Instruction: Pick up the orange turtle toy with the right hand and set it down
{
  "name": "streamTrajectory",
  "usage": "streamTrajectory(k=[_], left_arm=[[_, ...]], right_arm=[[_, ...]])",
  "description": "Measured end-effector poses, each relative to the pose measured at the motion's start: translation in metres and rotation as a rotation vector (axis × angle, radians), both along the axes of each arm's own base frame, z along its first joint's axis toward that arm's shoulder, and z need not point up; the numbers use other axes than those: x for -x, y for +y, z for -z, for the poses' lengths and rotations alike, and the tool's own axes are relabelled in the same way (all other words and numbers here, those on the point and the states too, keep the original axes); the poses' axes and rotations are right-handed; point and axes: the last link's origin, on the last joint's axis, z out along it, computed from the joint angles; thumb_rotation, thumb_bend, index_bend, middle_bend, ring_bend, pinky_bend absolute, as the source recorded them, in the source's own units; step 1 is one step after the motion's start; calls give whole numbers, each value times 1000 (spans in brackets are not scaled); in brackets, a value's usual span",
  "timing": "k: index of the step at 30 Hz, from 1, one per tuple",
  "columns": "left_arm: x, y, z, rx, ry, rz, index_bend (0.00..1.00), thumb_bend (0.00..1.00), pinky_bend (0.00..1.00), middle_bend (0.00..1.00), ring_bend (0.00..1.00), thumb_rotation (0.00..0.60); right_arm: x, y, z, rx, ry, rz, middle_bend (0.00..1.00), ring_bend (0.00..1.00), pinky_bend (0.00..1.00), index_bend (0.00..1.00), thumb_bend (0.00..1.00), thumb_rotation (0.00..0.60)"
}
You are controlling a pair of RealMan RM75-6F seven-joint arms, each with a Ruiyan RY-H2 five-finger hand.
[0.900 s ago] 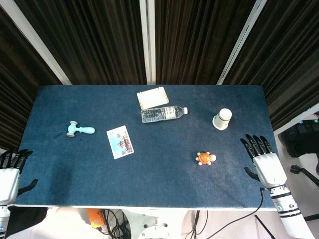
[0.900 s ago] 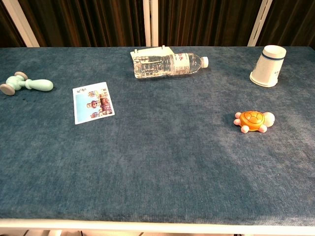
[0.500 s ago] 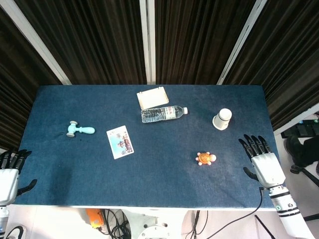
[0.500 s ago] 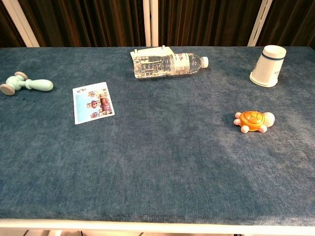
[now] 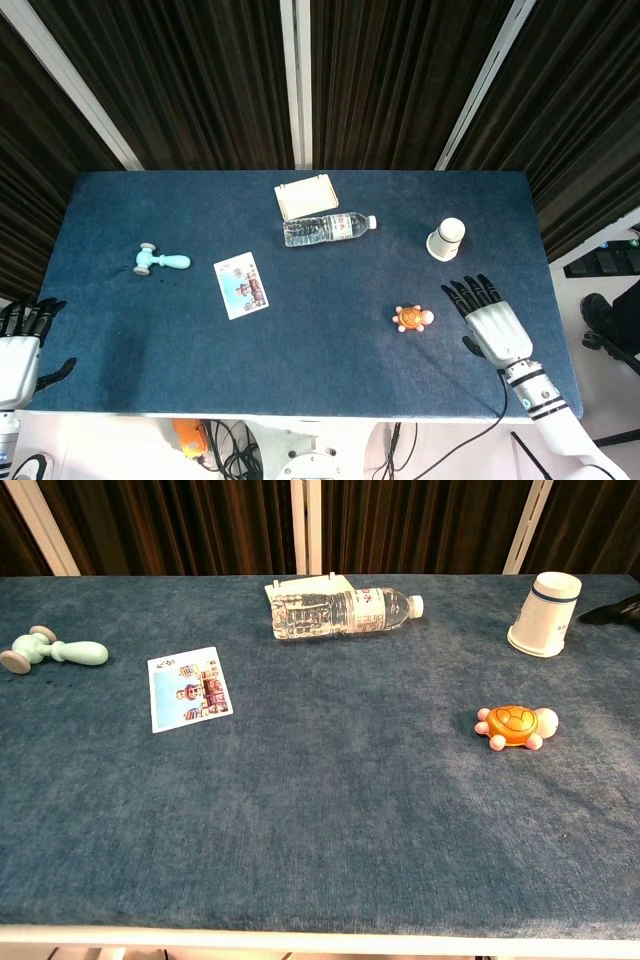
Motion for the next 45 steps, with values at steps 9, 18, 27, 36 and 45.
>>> streamTrajectory(k=[9, 18, 27, 36, 45], left_arm=[[3, -1, 0, 2, -2, -10, 176, 161, 98, 134, 3, 600], [5, -1, -1, 3, -6, -16, 176, 161, 98, 134, 3, 600], [5, -2, -2, 2, -9, -14, 176, 161, 98, 134, 3, 600], [7, -3, -2, 1, -11, -18, 176, 161, 98, 134, 3, 600], [7, -3, -2, 2, -11, -21, 177, 161, 98, 134, 3, 600]], right_arm=[[-19, -15, 44, -75, 23, -35, 156, 0, 0, 59, 281, 600], [-25, -25, 65, -97, 31, -51, 211, 0, 0, 113, 333, 600], [-30, -25, 76, -104, 22, -79, 402, 36, 0, 402, 363, 600], [-32, -23, 81, -58, -8, -122, 877, 410, 0, 985, 545, 600], [-24, -24, 81, -31, -15, -144, 671, 328, 0, 726, 335, 600]])
